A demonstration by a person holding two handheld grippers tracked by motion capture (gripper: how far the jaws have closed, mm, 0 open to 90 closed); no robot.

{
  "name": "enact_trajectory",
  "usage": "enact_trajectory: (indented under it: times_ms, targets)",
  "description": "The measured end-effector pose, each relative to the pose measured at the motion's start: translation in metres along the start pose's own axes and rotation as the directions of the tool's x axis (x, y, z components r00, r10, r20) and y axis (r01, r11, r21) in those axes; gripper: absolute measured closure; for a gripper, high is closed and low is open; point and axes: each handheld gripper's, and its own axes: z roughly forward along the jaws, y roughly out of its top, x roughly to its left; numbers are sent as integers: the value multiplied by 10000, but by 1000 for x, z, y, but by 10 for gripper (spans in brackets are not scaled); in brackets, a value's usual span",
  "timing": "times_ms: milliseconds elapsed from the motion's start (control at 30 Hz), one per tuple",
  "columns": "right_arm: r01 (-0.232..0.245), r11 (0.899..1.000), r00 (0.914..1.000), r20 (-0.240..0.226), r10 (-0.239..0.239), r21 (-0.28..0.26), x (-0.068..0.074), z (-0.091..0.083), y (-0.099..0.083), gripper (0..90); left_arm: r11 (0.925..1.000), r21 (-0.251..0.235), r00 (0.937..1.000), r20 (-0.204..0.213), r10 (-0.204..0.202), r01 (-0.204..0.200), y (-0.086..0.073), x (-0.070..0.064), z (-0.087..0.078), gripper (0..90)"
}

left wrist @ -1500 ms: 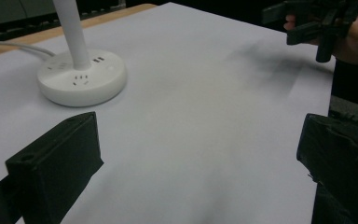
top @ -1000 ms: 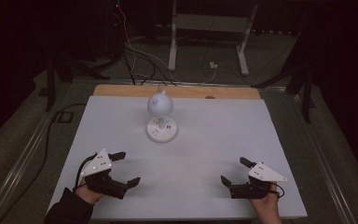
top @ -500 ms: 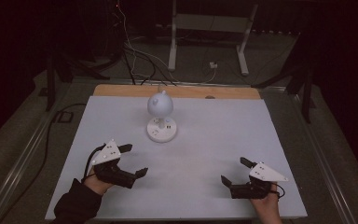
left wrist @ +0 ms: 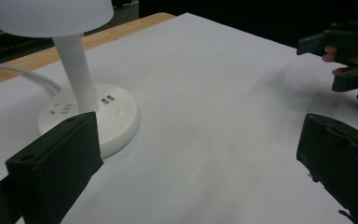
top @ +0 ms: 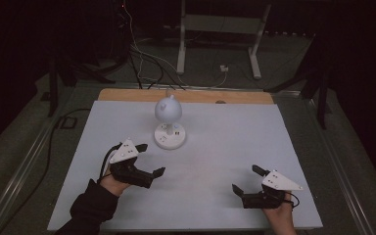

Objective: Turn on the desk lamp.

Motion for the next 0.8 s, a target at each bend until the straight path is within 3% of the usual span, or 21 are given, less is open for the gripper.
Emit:
enact_trajectory:
  times_ms: [300, 800]
  targets:
    - [-59, 10000, 10000, -39, 59, 9, 0, 0, 0, 0, 9999, -109, 9996, -236, -127, 124, 7, 1, 16, 4]
    - [-73, 10000, 9999, -78, 73, -35, 0, 0, 0, 0, 9989, -8, 9918, -1188, -462, 464, 11, 3, 45, 4]
